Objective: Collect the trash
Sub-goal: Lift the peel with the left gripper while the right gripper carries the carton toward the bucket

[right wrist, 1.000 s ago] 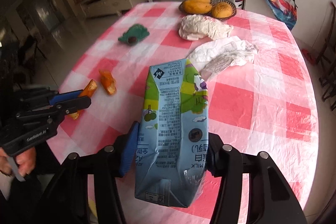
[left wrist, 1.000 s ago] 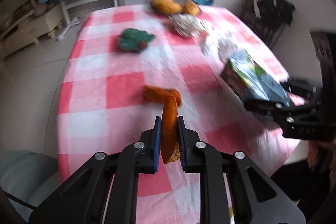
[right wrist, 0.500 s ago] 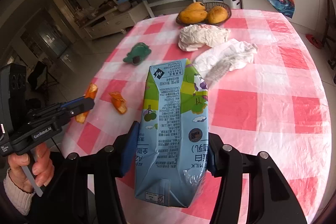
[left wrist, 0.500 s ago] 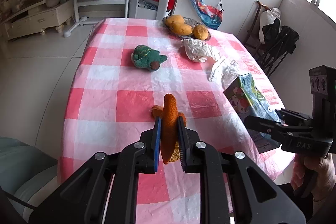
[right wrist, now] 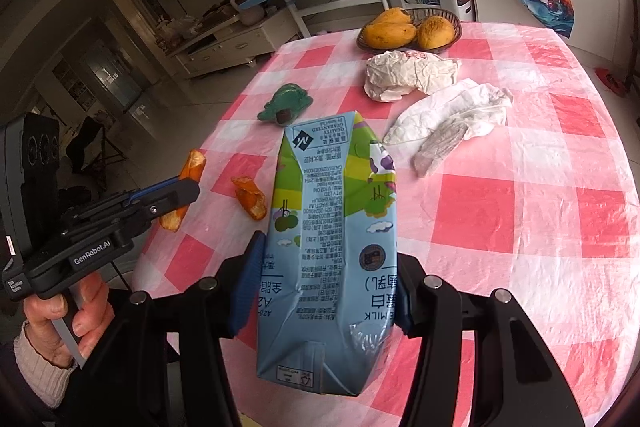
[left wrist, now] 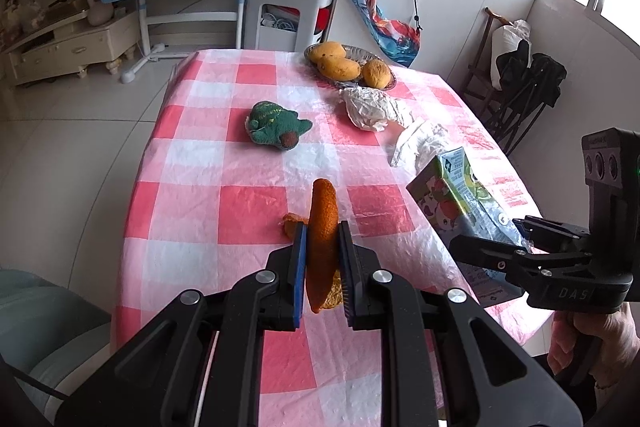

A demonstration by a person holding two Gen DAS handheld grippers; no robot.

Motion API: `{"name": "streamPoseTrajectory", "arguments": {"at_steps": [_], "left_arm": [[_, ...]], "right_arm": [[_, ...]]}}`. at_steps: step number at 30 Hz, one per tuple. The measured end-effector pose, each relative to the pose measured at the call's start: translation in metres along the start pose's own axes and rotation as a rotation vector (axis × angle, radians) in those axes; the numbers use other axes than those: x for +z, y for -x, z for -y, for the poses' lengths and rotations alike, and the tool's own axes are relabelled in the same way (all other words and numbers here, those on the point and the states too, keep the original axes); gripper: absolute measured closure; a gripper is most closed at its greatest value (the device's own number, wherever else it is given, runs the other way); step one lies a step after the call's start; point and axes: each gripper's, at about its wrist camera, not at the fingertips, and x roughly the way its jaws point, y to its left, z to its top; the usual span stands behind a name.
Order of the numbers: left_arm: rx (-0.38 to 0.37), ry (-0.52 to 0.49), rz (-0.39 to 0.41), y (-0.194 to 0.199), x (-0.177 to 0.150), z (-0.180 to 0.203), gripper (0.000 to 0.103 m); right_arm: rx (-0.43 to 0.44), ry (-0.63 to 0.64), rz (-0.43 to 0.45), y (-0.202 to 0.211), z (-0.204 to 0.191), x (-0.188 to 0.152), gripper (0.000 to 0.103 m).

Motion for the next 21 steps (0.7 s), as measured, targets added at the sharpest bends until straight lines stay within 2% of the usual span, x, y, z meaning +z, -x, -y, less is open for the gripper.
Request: {"name": "streamPoseTrajectory", "arguments": {"at_steps": [6,16,21], "left_arm": [[0.002,-0.011,0.018,0.004,-0.003,0.004,0.088],[0.026,-0.09,0.087,0.032,-0.013,0.019,0.088],[0.023,-0.065,0.095,0.045,-0.027,0.017,0.088]], "right_arm": [[0.016,0.016,0.007,0.002,-0.008,-0.002,0.049],[0.051,0.032,0.045,0.014,-0.026,-0.016,0.049],[0.063,0.017,0.06,0.02,-0.035,-0.032,0.049]]}}
